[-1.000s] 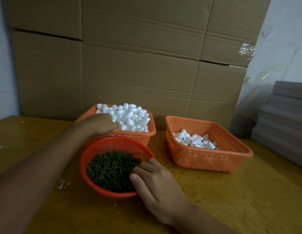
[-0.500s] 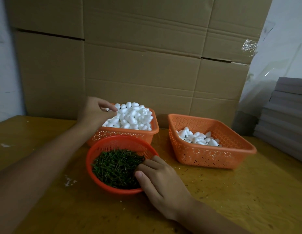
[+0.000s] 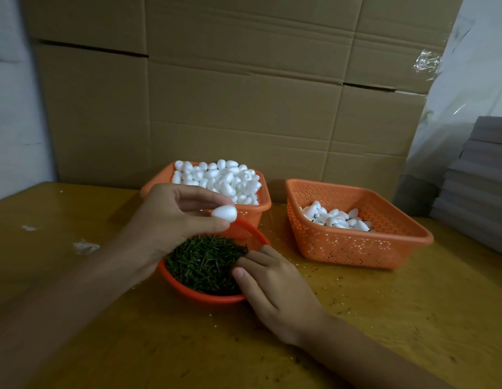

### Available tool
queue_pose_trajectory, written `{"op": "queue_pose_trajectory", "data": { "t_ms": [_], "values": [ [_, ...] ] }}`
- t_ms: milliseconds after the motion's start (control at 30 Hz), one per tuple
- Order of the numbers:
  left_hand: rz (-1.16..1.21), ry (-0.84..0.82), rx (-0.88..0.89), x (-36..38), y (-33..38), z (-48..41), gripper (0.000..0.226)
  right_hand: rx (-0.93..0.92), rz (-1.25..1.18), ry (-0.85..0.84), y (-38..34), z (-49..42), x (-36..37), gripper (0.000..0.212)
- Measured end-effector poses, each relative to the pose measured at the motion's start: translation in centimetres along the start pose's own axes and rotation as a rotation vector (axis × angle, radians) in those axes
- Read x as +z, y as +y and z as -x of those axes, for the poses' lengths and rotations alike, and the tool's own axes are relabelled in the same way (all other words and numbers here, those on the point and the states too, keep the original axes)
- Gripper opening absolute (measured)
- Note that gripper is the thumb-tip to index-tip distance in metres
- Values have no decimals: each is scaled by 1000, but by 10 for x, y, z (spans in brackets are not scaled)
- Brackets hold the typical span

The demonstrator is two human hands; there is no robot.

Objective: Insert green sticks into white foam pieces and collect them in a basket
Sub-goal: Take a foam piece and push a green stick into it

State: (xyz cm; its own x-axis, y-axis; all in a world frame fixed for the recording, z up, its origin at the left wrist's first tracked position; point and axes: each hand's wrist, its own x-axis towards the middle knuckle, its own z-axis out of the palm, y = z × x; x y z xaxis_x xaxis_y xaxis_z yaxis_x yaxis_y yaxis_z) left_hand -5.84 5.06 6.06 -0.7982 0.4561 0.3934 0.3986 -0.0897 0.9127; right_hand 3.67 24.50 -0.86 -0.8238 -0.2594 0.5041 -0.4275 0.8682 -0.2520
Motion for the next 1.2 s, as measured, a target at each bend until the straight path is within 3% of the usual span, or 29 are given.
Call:
{"op": "queue_pose_trajectory", "data": {
  "t_ms": [267,467,633,700,767,867,967,1200],
  "values": [
    [-18,-36,60,2,-12,18,31,-15,24,30,0,0,0,48],
    [-32,-39,59,7,-21,25,33,-35,26,149,2,0,-1,38],
    [61,52,55,8,-21,25,45,113,-371,28,10,-2,-3,19],
    [62,61,38,9,-20,25,43,166,-470,6,13,-4,-4,9],
    [32,37,31,9,-20,25,34,208,-535,-37,15,-7,-6,13],
    [10,6,34,8,-20,25,26,216,-584,-103,18,-10,-12,20],
    [6,-24,38,7,-19,24,29,188,-613,-160,20,-13,-20,14],
    [9,-29,28,5,-21,25,31,98,-430,-325,25,-17,-31,20]
  ]
}}
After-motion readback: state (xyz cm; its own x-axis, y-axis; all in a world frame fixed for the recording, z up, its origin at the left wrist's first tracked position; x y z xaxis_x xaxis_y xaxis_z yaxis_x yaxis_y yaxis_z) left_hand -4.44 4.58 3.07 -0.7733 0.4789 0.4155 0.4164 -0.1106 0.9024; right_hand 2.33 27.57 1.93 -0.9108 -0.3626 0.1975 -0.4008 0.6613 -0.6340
